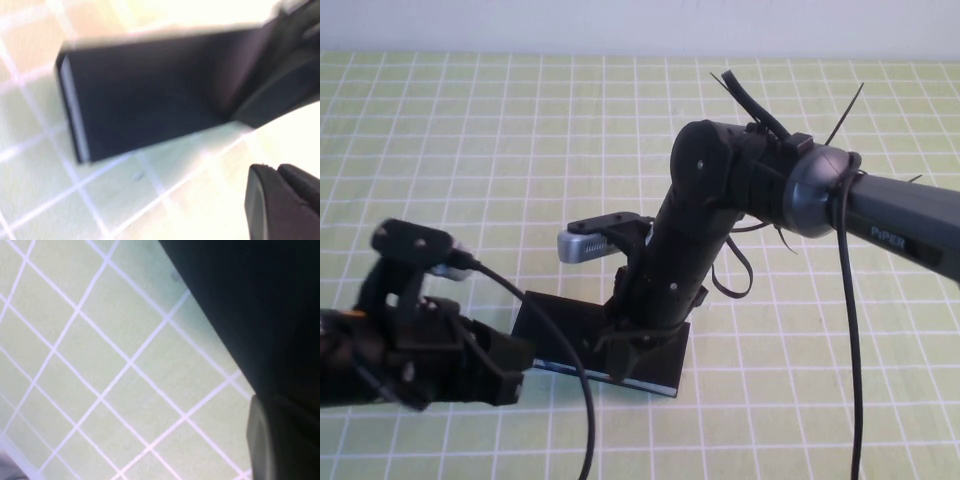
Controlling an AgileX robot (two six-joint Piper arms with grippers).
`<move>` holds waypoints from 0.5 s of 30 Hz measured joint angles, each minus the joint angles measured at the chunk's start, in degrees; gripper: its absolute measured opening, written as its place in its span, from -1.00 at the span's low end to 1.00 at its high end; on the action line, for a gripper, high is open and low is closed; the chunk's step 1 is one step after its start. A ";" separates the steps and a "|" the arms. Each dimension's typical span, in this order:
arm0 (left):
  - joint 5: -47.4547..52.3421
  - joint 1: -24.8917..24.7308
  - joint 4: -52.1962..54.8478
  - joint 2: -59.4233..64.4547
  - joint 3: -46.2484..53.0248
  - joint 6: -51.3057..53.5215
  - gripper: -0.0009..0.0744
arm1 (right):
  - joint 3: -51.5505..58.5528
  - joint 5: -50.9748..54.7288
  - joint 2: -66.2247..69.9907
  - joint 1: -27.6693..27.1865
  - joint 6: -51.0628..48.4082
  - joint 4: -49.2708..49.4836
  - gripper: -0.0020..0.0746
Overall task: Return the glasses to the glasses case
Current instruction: Close the glasses case
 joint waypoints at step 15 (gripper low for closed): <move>-12.17 0.00 1.03 -46.70 14.06 -0.18 -0.98 | 1.13 0.86 -13.16 0.00 -1.31 -4.14 -0.98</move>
